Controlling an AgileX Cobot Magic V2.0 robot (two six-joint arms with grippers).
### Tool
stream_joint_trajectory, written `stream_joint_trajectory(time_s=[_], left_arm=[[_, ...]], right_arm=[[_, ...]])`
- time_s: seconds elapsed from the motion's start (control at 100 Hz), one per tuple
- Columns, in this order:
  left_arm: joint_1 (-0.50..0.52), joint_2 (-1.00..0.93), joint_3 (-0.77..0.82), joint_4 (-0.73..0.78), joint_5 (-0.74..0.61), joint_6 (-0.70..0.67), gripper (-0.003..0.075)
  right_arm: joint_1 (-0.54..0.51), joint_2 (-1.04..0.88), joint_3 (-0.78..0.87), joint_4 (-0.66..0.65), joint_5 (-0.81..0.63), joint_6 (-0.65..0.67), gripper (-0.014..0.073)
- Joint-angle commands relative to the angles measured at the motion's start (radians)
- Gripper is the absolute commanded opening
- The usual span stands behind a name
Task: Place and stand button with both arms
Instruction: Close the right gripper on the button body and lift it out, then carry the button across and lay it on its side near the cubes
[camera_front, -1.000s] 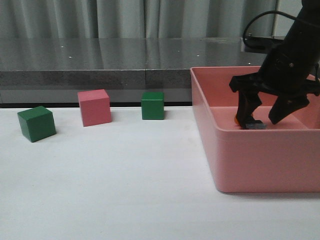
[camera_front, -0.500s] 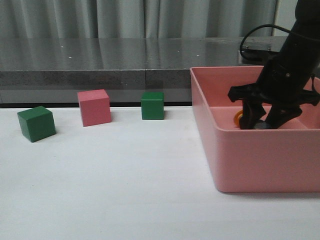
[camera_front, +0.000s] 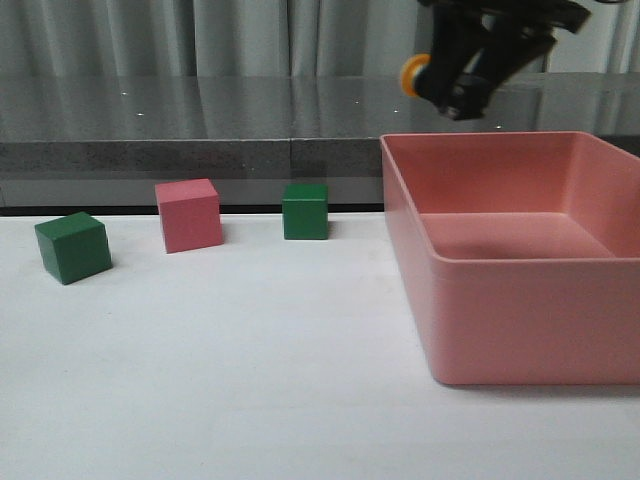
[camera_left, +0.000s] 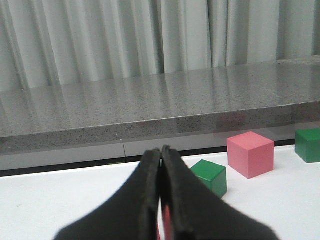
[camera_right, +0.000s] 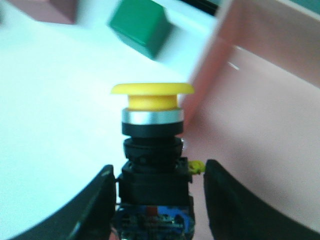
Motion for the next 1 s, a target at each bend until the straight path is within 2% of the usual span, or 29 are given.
stream_joint_trajectory(time_s=[0.0, 0.13, 0.27, 0.51, 0.74, 0.83, 0.99], left_arm=[[0.003, -0.031, 0.045, -0.007, -0.074, -0.009, -0.002], [0.003, -0.031, 0.045, -0.007, -0.074, -0.009, -0.002], [0.003, -0.031, 0.045, -0.007, -0.074, -0.009, -0.002], [0.003, -0.031, 0.045, -0.007, -0.074, -0.009, -0.002], [0.003, -0.031, 0.045, -0.007, -0.074, -0.009, -0.002], [0.003, -0.031, 0.045, -0.007, -0.074, -0.009, -0.002], [0.003, -0.031, 0.045, -0.007, -0.074, -0.009, -0.002]], right_arm=[[0.067, -0.056, -0.057, 0.081, -0.003, -0.152, 0.0085], [0.177, -0.025, -0.059, 0.09, -0.018, -0.382, 0.0085], [0.276, 0.054, -0.061, 0.09, -0.057, -0.521, 0.0085], [0.372, 0.203, -0.065, 0.078, -0.168, -0.602, 0.0085], [0.389, 0.293, -0.065, 0.07, -0.184, -0.64, 0.0108], [0.389, 0.307, -0.065, 0.067, -0.183, -0.64, 0.0188], [0.389, 0.309, -0.065, 0.067, -0.184, -0.64, 0.0477]])
